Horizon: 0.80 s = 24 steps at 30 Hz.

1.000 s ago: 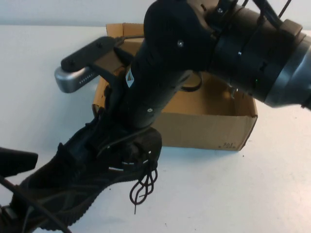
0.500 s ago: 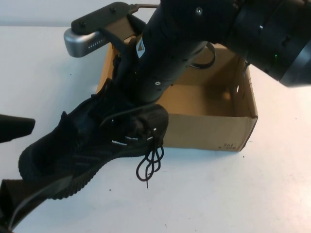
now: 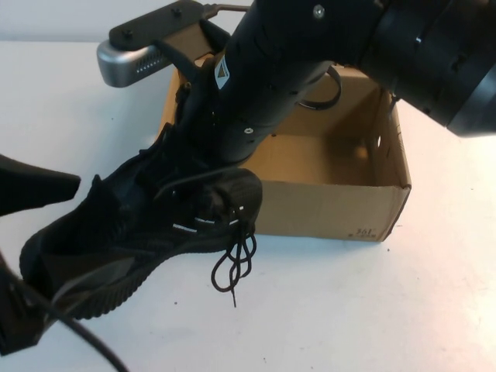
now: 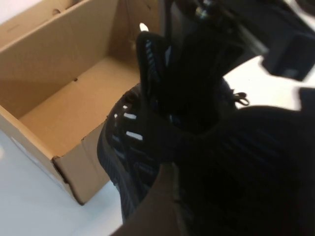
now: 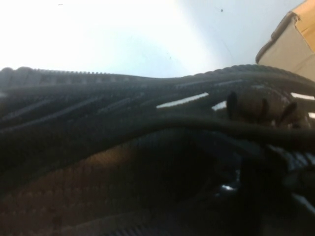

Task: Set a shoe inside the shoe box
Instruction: Hand over the shoe

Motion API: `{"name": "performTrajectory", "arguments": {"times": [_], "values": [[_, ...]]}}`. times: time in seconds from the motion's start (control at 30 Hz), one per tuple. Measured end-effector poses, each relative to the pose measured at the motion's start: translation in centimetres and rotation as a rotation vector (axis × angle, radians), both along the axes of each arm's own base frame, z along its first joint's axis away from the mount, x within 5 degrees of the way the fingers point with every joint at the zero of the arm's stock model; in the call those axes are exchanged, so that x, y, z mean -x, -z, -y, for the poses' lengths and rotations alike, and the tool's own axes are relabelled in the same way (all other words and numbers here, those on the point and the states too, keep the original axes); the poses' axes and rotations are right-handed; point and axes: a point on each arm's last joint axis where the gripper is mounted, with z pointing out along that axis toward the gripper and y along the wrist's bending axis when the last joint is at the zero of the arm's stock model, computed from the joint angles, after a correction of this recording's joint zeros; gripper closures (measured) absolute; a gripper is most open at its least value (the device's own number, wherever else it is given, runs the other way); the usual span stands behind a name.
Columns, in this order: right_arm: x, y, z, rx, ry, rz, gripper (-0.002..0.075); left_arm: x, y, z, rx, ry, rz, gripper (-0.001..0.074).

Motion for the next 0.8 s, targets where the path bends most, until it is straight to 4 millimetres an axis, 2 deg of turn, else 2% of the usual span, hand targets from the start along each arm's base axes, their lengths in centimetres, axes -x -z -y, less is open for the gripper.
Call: {"name": "performTrajectory", "arguments": {"times": [0.27, 0.33, 0.37, 0.43, 0.5, 0.53, 0.57, 0.6, 0.8], "values": [[0.1, 0.0, -0.1, -0.006, -0.003, -0.008, 0.0712, -2.4, 1.4, 0.5, -0.009, 0.003, -0.093, 0.0069], [0.1, 0.0, -0.1, -0.011, -0.005, -0.016, 0.0712, -2.7, 1.6, 0.5, -0.007, -0.001, -0.111, 0.0101], [0.2, 0.0, -0.1, -0.012, -0.006, -0.018, 0.0712, -2.8, 1.6, 0.5, -0.006, -0.004, -0.116, 0.0148], [0.2, 0.0, -0.1, -0.013, -0.007, -0.022, 0.0712, -2.8, 1.6, 0.6, -0.005, -0.004, -0.117, 0.0287], [0.2, 0.0, 0.0, -0.007, -0.006, -0.026, 0.0713, -2.8, 1.6, 0.6, -0.005, 0.001, -0.112, 0.0498], [0.2, 0.0, 0.0, -0.008, -0.007, -0.027, 0.0713, -2.8, 1.6, 0.6, -0.010, 0.007, -0.108, 0.0575], [0.2, 0.0, 0.0, -0.008, -0.007, -0.027, 0.0713, -2.8, 1.6, 0.6, -0.012, 0.011, -0.106, 0.0614], [0.2, 0.0, 0.0, -0.006, -0.007, -0.028, 0.0713, -2.8, 1.6, 0.6, -0.012, 0.014, -0.105, 0.0640], [0.3, 0.0, 0.0, -0.006, -0.009, -0.033, 0.0711, -2.7, 1.6, 0.6, -0.015, 0.019, -0.104, 0.0641]]}}
